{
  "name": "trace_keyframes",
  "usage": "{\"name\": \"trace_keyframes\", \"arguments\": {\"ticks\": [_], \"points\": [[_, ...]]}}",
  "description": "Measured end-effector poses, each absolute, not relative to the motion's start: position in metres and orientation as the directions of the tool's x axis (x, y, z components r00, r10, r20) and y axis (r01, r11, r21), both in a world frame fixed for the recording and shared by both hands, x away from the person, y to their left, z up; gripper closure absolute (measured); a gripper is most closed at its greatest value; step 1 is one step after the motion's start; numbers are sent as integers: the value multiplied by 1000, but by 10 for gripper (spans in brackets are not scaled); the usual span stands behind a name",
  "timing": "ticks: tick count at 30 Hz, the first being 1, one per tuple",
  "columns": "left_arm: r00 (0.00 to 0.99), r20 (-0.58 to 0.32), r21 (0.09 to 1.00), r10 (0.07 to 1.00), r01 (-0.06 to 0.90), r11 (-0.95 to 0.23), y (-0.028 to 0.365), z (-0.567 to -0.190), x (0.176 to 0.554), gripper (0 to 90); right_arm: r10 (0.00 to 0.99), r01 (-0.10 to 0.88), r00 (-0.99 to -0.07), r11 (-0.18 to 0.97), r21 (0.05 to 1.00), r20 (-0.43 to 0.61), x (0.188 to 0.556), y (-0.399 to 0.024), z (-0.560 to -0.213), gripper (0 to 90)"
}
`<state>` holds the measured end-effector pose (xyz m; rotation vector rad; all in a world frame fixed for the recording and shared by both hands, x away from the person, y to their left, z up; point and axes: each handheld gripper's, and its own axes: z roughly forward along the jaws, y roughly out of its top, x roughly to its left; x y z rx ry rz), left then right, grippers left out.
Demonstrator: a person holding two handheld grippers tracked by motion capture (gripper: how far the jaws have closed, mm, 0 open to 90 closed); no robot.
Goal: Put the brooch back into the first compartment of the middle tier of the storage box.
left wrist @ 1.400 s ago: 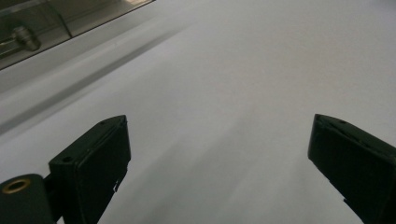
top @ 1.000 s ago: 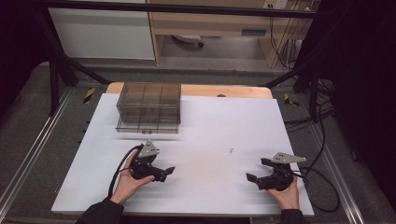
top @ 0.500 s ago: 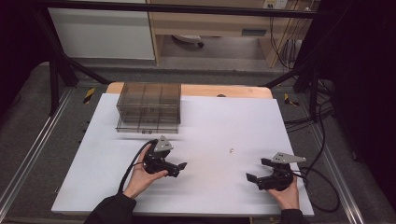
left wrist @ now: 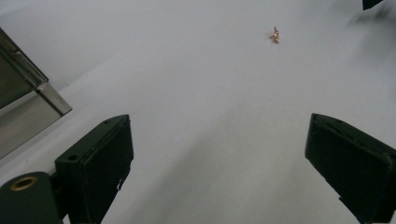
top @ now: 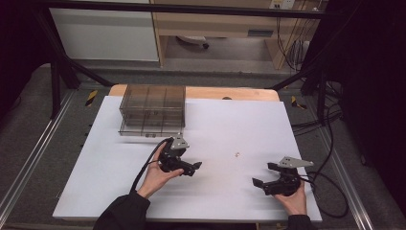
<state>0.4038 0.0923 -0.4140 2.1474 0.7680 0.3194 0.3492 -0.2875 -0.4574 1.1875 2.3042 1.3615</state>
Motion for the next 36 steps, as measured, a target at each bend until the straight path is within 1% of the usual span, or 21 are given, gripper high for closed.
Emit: {"name": "trace_keyframes", "arguments": {"ticks": [26, 36], "points": [[805, -23, 755, 593, 403, -518, 43, -416, 424, 97, 730, 531, -653, 254, 808, 200, 349, -287, -458, 5], [809, -32, 745, 587, 411, -525, 25, -418, 429, 102, 730, 530, -654, 254, 809, 199, 349, -287, -458, 5]]}}
